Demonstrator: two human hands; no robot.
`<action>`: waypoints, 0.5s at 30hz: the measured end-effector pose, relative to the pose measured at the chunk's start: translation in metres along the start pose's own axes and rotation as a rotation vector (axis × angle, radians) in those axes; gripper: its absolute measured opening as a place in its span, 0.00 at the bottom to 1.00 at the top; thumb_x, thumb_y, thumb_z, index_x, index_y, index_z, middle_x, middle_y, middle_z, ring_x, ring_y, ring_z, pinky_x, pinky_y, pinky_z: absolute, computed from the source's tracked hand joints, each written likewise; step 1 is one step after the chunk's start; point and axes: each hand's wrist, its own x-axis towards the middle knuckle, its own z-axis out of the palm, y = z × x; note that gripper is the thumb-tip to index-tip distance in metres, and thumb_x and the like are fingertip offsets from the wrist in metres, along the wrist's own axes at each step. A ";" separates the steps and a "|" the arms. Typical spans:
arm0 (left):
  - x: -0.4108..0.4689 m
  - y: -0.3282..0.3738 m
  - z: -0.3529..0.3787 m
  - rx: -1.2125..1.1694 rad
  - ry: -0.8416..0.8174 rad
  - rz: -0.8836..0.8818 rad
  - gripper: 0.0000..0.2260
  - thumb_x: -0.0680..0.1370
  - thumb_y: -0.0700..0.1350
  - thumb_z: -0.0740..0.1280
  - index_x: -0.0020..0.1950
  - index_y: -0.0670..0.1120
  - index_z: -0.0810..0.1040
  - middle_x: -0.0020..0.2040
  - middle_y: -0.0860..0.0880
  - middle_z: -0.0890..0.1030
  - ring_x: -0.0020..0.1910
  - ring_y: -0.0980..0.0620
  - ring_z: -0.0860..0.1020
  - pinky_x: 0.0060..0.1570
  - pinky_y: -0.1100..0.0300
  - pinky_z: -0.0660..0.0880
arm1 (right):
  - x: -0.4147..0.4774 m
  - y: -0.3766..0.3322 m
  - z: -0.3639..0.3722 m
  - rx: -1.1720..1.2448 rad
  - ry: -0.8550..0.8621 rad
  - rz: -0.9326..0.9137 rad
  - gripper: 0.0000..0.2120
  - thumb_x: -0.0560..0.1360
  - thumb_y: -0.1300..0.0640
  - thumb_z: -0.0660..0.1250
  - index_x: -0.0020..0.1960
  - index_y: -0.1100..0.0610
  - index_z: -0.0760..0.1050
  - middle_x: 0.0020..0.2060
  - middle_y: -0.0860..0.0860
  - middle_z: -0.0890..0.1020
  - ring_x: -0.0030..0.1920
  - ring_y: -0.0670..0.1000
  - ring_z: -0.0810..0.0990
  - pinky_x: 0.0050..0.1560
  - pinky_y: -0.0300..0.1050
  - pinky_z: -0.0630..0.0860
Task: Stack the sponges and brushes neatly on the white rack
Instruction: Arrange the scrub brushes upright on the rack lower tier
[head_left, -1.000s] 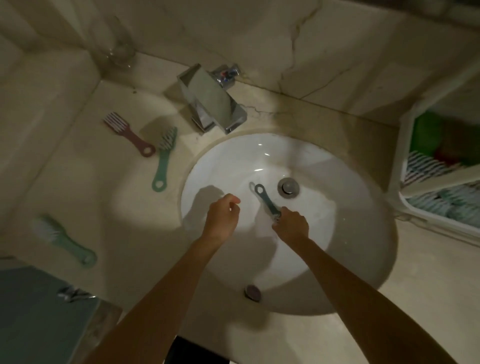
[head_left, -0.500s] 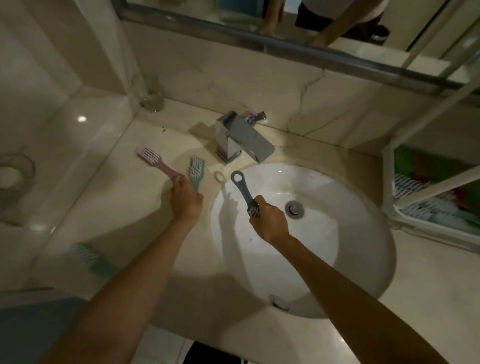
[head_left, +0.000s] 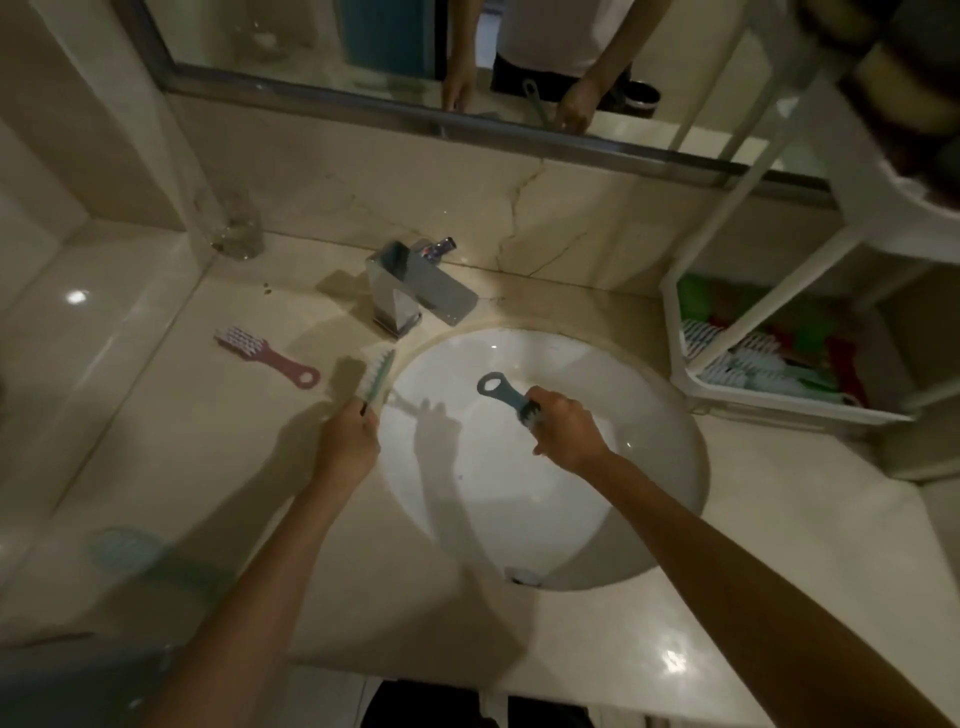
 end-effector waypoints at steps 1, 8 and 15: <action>-0.009 0.010 0.005 -0.054 -0.007 0.011 0.08 0.78 0.40 0.59 0.49 0.37 0.75 0.45 0.35 0.80 0.45 0.37 0.78 0.45 0.52 0.73 | -0.006 0.007 -0.004 -0.054 0.030 -0.013 0.09 0.78 0.63 0.60 0.58 0.62 0.72 0.53 0.60 0.79 0.48 0.59 0.80 0.43 0.42 0.75; -0.086 0.107 0.063 -0.359 -0.423 -0.021 0.14 0.75 0.54 0.67 0.39 0.44 0.75 0.34 0.47 0.80 0.18 0.57 0.65 0.19 0.67 0.60 | -0.040 0.056 -0.023 -0.153 0.201 -0.081 0.10 0.77 0.65 0.59 0.56 0.61 0.75 0.54 0.59 0.75 0.42 0.62 0.78 0.37 0.43 0.66; -0.119 0.143 0.113 -0.590 -0.746 -0.054 0.09 0.78 0.39 0.64 0.38 0.41 0.71 0.24 0.50 0.72 0.15 0.60 0.57 0.15 0.70 0.53 | -0.077 0.114 -0.040 0.231 0.508 0.083 0.18 0.70 0.70 0.63 0.59 0.62 0.72 0.57 0.59 0.74 0.51 0.62 0.77 0.50 0.55 0.77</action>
